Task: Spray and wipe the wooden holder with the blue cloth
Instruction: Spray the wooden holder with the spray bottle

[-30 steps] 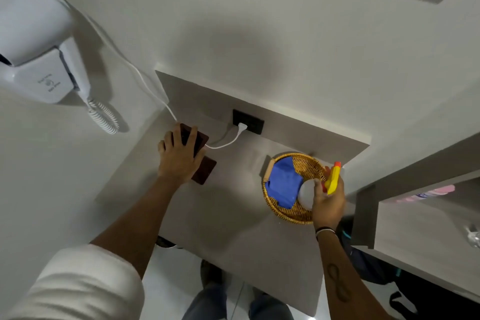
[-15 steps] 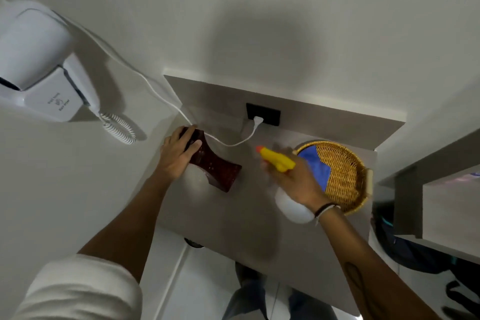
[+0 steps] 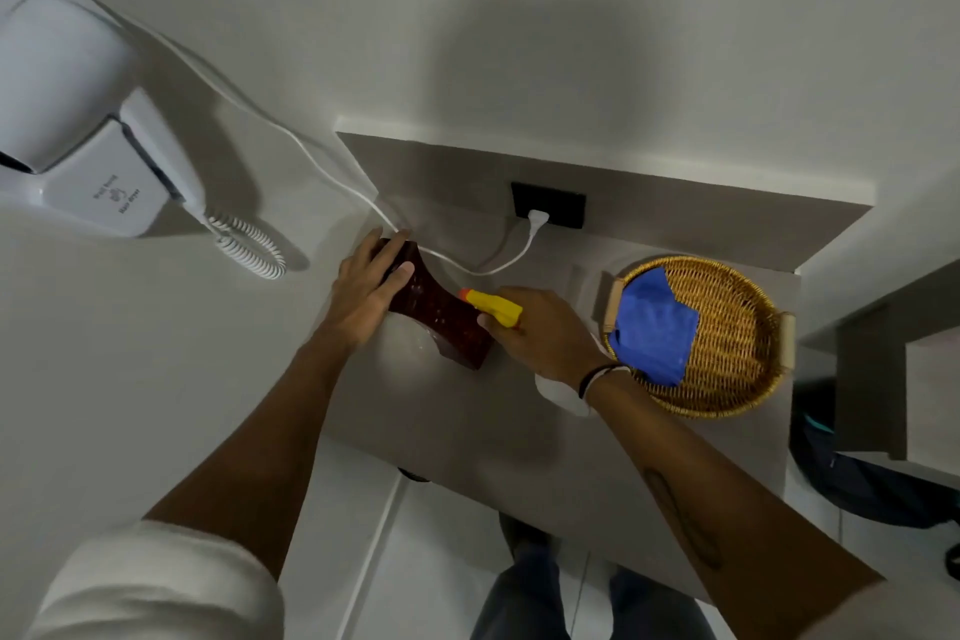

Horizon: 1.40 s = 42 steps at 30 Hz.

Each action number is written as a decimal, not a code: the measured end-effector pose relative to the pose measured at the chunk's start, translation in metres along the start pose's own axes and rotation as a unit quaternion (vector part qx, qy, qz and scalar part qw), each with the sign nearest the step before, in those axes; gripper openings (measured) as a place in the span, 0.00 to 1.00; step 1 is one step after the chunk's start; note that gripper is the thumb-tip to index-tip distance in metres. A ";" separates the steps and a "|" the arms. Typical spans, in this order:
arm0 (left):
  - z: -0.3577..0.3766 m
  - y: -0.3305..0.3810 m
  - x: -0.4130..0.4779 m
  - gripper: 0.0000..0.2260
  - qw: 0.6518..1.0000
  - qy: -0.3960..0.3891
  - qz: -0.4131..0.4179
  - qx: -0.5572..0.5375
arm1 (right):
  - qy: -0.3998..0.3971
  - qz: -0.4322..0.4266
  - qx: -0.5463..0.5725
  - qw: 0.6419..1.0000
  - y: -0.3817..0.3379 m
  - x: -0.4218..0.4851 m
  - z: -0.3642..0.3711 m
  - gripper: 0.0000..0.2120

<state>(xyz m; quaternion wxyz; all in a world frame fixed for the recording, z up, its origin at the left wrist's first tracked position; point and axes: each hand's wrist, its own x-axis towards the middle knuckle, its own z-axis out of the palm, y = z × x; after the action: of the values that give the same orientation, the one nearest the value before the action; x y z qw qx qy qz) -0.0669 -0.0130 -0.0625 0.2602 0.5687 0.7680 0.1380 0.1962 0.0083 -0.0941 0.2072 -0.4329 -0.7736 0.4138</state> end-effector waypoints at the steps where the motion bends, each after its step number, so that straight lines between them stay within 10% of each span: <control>1: -0.001 0.001 0.000 0.27 1.000 -0.002 0.005 0.002 | 0.001 0.002 0.002 1.000 0.000 -0.001 -0.001 0.15; 12: -0.020 -0.017 0.007 0.61 0.982 -0.184 0.037 0.037 | -0.003 -0.014 0.021 1.000 0.007 -0.014 -0.001 0.12; 21: -0.030 -0.012 0.003 0.35 0.994 -0.010 0.080 0.076 | -0.015 0.000 0.008 1.000 0.021 -0.028 -0.003 0.12; 42: 0.001 0.025 -0.004 0.41 0.992 -0.057 -0.080 0.075 | 0.023 -0.025 0.000 0.999 0.024 -0.044 0.012 0.13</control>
<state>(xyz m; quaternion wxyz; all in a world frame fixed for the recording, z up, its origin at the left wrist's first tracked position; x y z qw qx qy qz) -0.0452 -0.0092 -0.0498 0.2704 0.5305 0.8030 0.0259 0.2240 -0.0275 -0.1190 0.2356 -0.4227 -0.7791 0.3984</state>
